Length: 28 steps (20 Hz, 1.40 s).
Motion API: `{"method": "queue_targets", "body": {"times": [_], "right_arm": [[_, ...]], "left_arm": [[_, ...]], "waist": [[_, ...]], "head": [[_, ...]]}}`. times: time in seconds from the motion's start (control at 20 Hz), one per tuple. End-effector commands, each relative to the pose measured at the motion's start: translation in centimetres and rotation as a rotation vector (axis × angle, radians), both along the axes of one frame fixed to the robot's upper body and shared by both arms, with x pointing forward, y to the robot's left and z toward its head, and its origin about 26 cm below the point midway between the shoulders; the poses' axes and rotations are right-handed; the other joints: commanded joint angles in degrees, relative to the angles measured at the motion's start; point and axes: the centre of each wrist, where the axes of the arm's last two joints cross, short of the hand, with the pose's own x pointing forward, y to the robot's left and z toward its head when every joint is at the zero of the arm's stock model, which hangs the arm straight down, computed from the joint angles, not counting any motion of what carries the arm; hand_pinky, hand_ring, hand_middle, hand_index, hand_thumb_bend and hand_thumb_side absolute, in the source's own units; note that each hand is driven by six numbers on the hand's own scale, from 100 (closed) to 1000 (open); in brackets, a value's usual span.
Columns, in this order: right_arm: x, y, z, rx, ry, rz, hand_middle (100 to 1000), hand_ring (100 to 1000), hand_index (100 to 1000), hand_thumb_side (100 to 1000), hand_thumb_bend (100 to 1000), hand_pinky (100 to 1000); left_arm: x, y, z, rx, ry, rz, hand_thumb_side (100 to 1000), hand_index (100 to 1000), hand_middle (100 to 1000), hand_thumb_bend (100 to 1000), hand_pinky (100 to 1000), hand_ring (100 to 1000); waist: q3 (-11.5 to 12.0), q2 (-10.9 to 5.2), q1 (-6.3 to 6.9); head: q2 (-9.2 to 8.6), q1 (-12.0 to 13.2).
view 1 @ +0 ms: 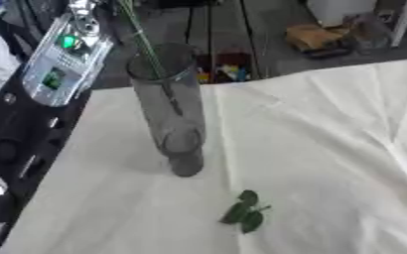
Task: Arrange flowers into the vase.
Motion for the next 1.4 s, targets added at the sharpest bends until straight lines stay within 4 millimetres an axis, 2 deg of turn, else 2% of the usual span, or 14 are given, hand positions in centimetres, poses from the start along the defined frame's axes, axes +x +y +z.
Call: {"method": "queue_targets", "body": {"times": [0.05, 0.5, 0.85, 1.4], "right_arm": [[-0.1, -0.1, 0.6, 0.011, -0.018, 0.005, 508, 709, 770, 1000, 100, 682], [-0.1, 0.0, 0.6, 0.017, -0.018, 0.005, 507, 711, 770, 1000, 100, 683], [-0.1, 0.0, 0.7, 0.02, -0.019, 0.005, 507, 712, 770, 1000, 100, 683], [-0.1, 0.0, 0.8, 0.026, -0.016, 0.003, 506, 713, 770, 1000, 100, 684]], "left_arm": [[-1.1, 0.7, 1.5, 0.041, -0.085, 0.029, 764, 308, 427, 100, 382, 467], [-1.6, -0.1, 1.1, 0.055, -0.089, -0.009, 778, 350, 431, 100, 399, 472], [-1.9, -0.5, 0.5, 0.071, -0.07, -0.037, 778, 439, 452, 100, 412, 485], [-2.0, -0.9, 0.0, 0.098, -0.03, -0.062, 762, 513, 489, 100, 450, 516]], "waist": [[0.07, -1.0, -0.24], [-0.05, -0.77, -0.38], [-0.01, -0.67, -0.37], [0.05, -0.8, -0.34]], "head": [[-0.8, -0.12], [-1.0, -0.27], [-1.12, -0.35], [-1.07, -0.37]]}}
